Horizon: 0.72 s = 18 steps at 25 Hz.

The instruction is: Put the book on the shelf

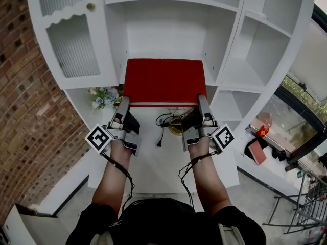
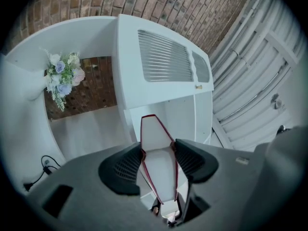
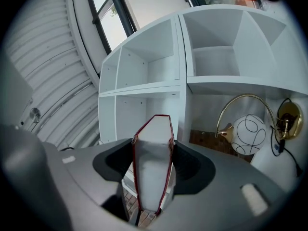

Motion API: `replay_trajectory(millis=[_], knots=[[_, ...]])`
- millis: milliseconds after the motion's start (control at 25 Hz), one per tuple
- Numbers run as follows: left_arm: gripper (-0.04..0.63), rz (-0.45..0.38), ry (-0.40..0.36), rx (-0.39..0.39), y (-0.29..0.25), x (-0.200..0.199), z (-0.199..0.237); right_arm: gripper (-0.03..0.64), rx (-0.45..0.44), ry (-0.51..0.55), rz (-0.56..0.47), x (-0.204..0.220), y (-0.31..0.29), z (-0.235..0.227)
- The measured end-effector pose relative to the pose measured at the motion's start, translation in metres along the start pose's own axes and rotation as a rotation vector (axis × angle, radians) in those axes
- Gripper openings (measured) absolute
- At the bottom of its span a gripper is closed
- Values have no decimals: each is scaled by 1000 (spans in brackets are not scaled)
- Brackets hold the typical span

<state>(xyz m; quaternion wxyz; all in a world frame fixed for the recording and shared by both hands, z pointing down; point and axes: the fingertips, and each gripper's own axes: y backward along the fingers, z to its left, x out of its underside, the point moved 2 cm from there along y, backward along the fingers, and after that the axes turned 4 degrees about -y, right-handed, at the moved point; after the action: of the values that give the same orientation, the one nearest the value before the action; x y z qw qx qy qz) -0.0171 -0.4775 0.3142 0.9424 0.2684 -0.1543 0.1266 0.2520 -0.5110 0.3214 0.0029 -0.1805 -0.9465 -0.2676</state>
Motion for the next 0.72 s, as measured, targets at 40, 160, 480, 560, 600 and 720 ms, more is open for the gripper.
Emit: replay_trajectory(millis=[40, 160, 480, 560, 600, 720], knots=[[236, -2, 0, -3, -4, -1, 1, 262, 7, -1, 0, -1, -3, -1], [236, -12, 2, -23, -15, -7, 6, 264, 40, -7, -3, -2, -14, -5], [239, -20, -8, -64, -38, -10, 21, 265, 97, 0, -11, -10, -31, -18], [241, -28, -50, -71, -42, -13, 24, 266, 96, 6, -10, -11, -35, -20], [241, -31, -76, -78, -44, -15, 24, 267, 97, 7, -10, -11, -36, -20], [242, -33, -127, -92, -52, -19, 25, 267, 108, 8, -16, -14, -42, -22]])
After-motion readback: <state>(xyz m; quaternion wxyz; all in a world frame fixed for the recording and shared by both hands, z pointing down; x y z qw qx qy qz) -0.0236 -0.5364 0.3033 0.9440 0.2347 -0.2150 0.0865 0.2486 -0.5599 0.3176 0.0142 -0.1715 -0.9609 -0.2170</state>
